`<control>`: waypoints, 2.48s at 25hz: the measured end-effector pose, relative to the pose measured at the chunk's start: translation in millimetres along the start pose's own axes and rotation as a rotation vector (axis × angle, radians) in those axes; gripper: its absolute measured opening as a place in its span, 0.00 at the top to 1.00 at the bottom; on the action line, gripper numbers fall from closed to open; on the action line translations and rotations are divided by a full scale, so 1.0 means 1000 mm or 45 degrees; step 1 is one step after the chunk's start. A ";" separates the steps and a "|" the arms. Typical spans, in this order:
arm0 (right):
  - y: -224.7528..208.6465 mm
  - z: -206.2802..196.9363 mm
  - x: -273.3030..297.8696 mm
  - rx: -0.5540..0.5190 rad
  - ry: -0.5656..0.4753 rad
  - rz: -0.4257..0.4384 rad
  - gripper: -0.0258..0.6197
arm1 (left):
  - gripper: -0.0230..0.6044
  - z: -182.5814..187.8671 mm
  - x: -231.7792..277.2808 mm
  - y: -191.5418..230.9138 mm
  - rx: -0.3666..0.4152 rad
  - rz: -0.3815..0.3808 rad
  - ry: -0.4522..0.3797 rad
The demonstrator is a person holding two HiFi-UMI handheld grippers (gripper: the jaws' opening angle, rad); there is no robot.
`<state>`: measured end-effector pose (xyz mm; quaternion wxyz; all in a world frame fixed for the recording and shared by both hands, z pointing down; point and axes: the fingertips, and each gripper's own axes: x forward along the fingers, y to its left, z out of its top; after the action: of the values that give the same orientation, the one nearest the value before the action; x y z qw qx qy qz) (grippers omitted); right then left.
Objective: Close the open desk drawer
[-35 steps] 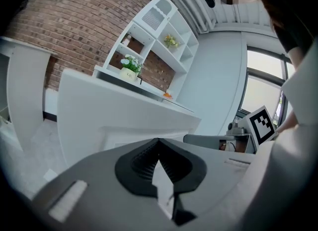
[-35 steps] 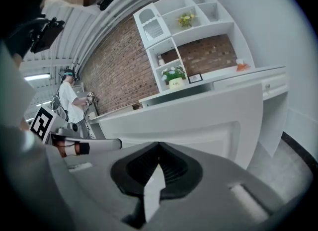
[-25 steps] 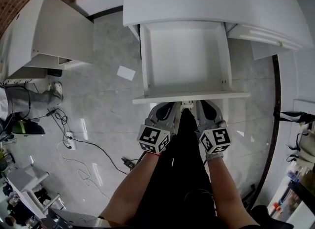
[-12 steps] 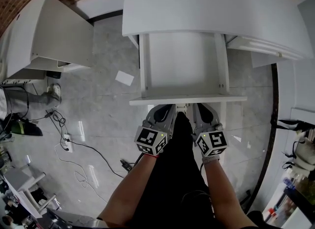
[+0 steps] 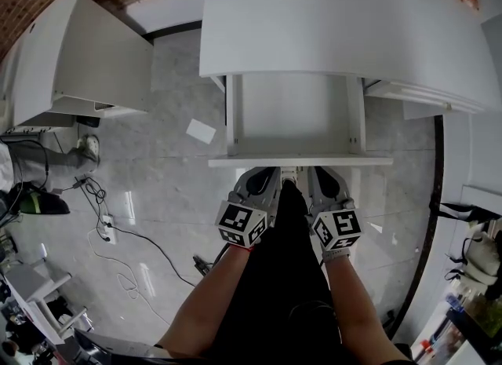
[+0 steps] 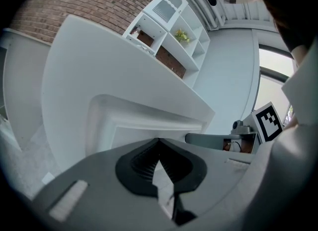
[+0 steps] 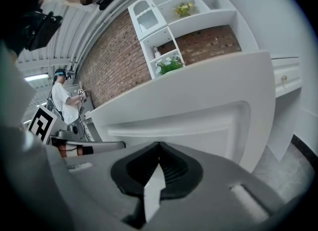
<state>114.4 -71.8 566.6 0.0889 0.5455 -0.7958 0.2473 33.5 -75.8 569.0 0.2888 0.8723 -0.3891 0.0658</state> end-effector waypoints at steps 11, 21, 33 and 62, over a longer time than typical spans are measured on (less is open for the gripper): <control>-0.010 0.017 0.026 0.004 0.018 0.032 0.96 | 0.96 0.018 0.022 0.016 -0.022 0.047 -0.006; -0.018 0.030 0.046 0.044 0.011 0.047 0.96 | 0.96 0.033 0.039 0.029 -0.042 0.077 -0.008; -0.030 0.046 0.073 0.073 0.013 0.062 0.96 | 0.96 0.051 0.062 0.046 -0.064 0.105 -0.033; -0.048 0.073 0.117 0.172 0.015 0.093 0.96 | 0.96 0.081 0.098 0.074 -0.102 0.159 -0.040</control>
<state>121.8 -217.0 566.1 0.0475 0.5193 -0.7962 0.3068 39.1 -222.5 569.3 0.3128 0.8350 -0.4494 0.0544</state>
